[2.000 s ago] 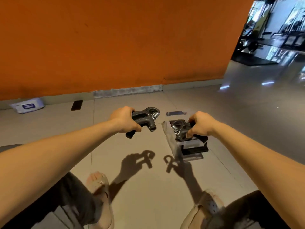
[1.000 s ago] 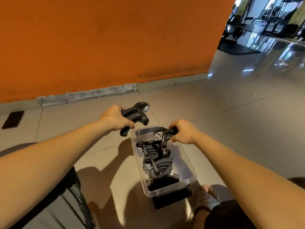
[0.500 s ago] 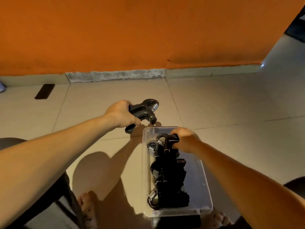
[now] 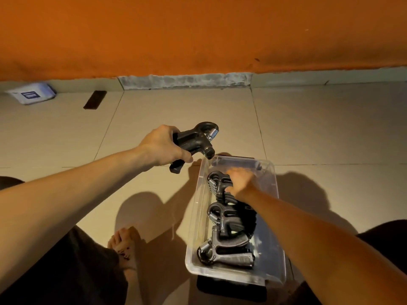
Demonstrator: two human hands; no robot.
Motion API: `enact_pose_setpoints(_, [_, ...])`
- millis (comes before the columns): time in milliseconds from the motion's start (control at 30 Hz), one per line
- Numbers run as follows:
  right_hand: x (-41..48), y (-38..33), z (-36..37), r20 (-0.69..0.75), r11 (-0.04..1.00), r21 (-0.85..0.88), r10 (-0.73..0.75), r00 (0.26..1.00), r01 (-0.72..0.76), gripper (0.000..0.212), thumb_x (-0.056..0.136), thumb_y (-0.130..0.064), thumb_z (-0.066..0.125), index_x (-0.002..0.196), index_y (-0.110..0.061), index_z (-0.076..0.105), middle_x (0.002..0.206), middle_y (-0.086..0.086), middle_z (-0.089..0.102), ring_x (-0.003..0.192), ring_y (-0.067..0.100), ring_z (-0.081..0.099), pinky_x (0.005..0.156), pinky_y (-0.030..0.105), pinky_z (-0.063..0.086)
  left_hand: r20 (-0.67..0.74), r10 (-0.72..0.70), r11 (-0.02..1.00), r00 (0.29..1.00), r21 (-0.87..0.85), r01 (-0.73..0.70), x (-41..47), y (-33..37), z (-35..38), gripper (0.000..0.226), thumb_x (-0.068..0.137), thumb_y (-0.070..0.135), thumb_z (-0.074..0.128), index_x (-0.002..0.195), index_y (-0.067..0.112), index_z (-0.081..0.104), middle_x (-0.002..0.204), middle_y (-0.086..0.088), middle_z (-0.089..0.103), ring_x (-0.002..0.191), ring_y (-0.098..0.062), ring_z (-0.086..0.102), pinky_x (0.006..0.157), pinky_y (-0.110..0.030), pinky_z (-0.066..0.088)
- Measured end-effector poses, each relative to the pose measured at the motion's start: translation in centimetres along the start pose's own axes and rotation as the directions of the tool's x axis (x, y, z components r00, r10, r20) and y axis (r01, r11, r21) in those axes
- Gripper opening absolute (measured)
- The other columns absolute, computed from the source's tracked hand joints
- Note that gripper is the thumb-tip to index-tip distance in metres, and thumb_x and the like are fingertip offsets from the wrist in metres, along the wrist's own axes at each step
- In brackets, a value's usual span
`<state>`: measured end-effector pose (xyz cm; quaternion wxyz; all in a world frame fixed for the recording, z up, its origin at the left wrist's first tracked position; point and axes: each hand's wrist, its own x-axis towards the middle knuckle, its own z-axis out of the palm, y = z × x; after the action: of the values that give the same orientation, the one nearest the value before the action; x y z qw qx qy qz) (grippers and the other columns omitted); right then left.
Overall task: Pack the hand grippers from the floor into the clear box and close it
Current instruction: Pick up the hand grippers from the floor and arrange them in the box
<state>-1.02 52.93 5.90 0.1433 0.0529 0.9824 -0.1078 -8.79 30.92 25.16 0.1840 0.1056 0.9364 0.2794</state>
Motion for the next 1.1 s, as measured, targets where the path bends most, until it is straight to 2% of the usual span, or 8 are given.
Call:
enact_pose_setpoints(200, [-1.5, -0.6, -2.8, -0.018, 0.994, -0.107, -0.013, 1.0, 0.011, 0.056, 0.094, -0.045, 0.064, 0.14, -0.016, 0.05, 0.139, 0.007, 0.054, 0.128, 0.027, 0.051, 0.104, 0.043, 0.044, 0.003, 0.0, 0.999, 1.0, -0.034, 0.0, -1.3, -0.6, 0.4, 0.046, 0.055, 0.028, 0.094, 0.092, 0.024, 0.068, 0.086, -0.003, 0.073, 0.083, -0.025, 0.07, 0.079, -0.047, 0.061])
enact_pose_setpoints(400, [-4.4, -1.5, -10.6, -0.261, 0.945, 0.326, 0.098, 0.96, -0.008, 0.036, 0.097, -0.031, 0.062, 0.131, -0.019, 0.061, 0.128, -0.002, 0.062, 0.111, 0.019, 0.06, 0.095, 0.035, 0.05, 0.013, 0.076, 0.994, 0.997, -0.077, -0.075, -0.8, -0.6, 1.2, 0.049, 0.054, 0.028, 0.093, 0.096, 0.025, 0.067, 0.088, -0.001, 0.073, 0.084, -0.024, 0.07, 0.08, -0.046, 0.06])
enact_pose_setpoints(467, [-5.5, -2.1, -13.8, -0.278, 0.894, 0.448, 0.125, 0.952, 0.014, 0.028, 0.099, -0.028, 0.06, 0.124, -0.017, 0.066, 0.116, 0.0, 0.068, 0.093, 0.016, 0.064, 0.086, 0.034, 0.053, 0.017, 0.115, 0.991, 0.993, -0.069, -0.113, -0.4, -0.4, 1.2, 0.051, 0.056, 0.029, 0.092, 0.099, 0.025, 0.066, 0.088, 0.0, 0.073, 0.081, -0.021, 0.07, 0.076, -0.042, 0.061])
enact_pose_setpoints(600, [-8.1, -4.1, -17.6, -0.165, 0.621, 0.784, 0.215, 0.963, -0.004, 0.02, 0.102, -0.036, 0.055, 0.105, -0.02, 0.067, 0.1, 0.007, 0.071, 0.091, 0.022, 0.07, 0.085, 0.042, 0.057, -0.001, 0.223, 0.973, 0.975, -0.055, -0.222, -0.1, 0.6, 1.7, 0.05, 0.061, 0.031, 0.089, 0.105, 0.025, 0.065, 0.092, 0.004, 0.07, 0.084, -0.018, 0.067, 0.076, -0.038, 0.059])
enact_pose_setpoints(733, [-8.7, -4.8, -17.8, -0.029, 0.453, 0.883, 0.32, 0.947, -0.125, 0.032, 0.102, -0.044, 0.052, 0.116, -0.016, 0.059, 0.106, 0.009, 0.067, 0.084, 0.02, 0.068, 0.074, 0.041, 0.058, 0.052, 0.356, 0.934, 0.933, -0.054, -0.354, -0.4, 1.3, 2.0, 0.05, 0.06, 0.031, 0.088, 0.105, 0.03, 0.065, 0.09, 0.008, 0.071, 0.078, -0.015, 0.07, 0.072, -0.039, 0.061])
enact_pose_setpoints(867, [-8.4, -5.0, -17.4, 0.1, 0.232, 0.959, 0.269, 0.958, -0.165, 0.021, 0.101, -0.026, 0.06, 0.111, -0.008, 0.062, 0.09, 0.012, 0.069, 0.068, 0.02, 0.071, 0.055, 0.031, 0.057, 0.137, 0.436, 0.899, 0.89, -0.026, -0.436, -0.7, 0.7, 1.7, 0.052, 0.061, 0.029, 0.088, 0.107, 0.031, 0.065, 0.09, 0.009, 0.073, 0.069, -0.011, 0.071, 0.067, -0.041, 0.062])
enact_pose_setpoints(967, [-8.2, -5.2, -16.4, 0.133, 0.14, 0.975, 0.242, 0.961, -0.17, 0.014, 0.1, -0.019, 0.061, 0.106, -0.006, 0.062, 0.087, 0.013, 0.07, 0.068, 0.022, 0.072, 0.061, 0.037, 0.061, 0.162, 0.433, 0.9, 0.887, -0.015, -0.436, -0.8, -0.1, 1.7, 0.051, 0.059, 0.03, 0.088, 0.105, 0.031, 0.065, 0.088, 0.009, 0.073, 0.068, -0.011, 0.07, 0.068, -0.042, 0.062])
enact_pose_setpoints(1100, [-7.6, -5.4, -15.1, 0.22, -0.092, 0.974, 0.185, 0.958, -0.206, 0.031, 0.103, -0.027, 0.054, 0.124, -0.006, 0.061, 0.11, 0.022, 0.073, 0.094, 0.036, 0.075, 0.082, 0.05, 0.061, 0.156, 0.397, 0.917, 0.905, -0.015, -0.399, -0.9, -0.7, 1.8, 0.049, 0.056, 0.034, 0.09, 0.098, 0.031, 0.065, 0.085, 0.008, 0.072, 0.076, -0.015, 0.07, 0.071, -0.043, 0.06])
